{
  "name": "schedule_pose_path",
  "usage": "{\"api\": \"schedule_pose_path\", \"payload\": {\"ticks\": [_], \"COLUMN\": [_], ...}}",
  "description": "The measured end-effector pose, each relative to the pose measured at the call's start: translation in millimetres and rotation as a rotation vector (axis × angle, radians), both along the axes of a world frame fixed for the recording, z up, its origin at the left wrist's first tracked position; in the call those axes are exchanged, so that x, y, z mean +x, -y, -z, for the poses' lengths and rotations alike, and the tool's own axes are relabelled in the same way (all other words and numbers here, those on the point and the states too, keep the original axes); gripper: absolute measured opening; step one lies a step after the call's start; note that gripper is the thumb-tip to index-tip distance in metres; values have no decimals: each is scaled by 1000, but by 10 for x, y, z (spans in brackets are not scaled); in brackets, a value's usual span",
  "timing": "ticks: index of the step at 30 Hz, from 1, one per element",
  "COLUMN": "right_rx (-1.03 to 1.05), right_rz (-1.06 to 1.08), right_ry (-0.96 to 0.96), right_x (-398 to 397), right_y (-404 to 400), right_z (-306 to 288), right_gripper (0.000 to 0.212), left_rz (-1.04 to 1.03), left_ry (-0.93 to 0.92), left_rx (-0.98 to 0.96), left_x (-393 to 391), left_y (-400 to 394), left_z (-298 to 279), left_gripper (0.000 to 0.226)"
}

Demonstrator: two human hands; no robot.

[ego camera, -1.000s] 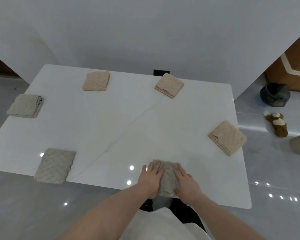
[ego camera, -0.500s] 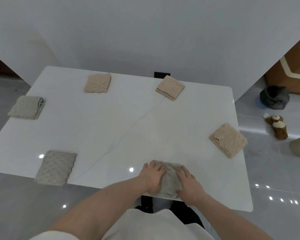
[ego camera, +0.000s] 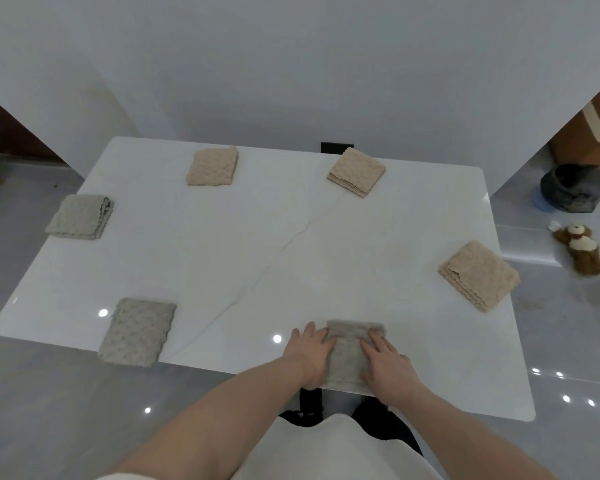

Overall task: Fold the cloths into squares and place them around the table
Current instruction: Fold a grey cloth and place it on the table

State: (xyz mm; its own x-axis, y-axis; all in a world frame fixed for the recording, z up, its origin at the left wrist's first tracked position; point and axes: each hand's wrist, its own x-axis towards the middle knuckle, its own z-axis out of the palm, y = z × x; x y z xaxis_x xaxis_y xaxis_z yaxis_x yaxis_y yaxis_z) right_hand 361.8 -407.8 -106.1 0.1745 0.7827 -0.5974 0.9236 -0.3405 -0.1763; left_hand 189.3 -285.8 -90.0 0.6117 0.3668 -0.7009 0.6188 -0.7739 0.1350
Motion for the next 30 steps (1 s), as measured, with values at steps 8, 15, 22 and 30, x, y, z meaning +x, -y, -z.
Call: {"api": "schedule_pose_path", "payload": {"ticks": [8, 15, 22, 30], "right_rx": [70, 128, 1, 34], "right_rz": [58, 154, 12, 71], "right_ry": [45, 0, -64, -127], "right_x": [-93, -106, -118, -36], "right_y": [119, 167, 173, 335], "right_z": [-116, -274, -185, -111], "right_gripper": [66, 51, 72, 55], "left_rz": [-84, -80, -67, -79], "left_ry": [-101, -129, -192, -223], "left_rx": [-14, -33, -63, -67], "left_x": [185, 119, 152, 211], "left_y": [81, 76, 67, 77], "left_z": [14, 15, 21, 60], "left_gripper": [91, 102, 107, 106]}}
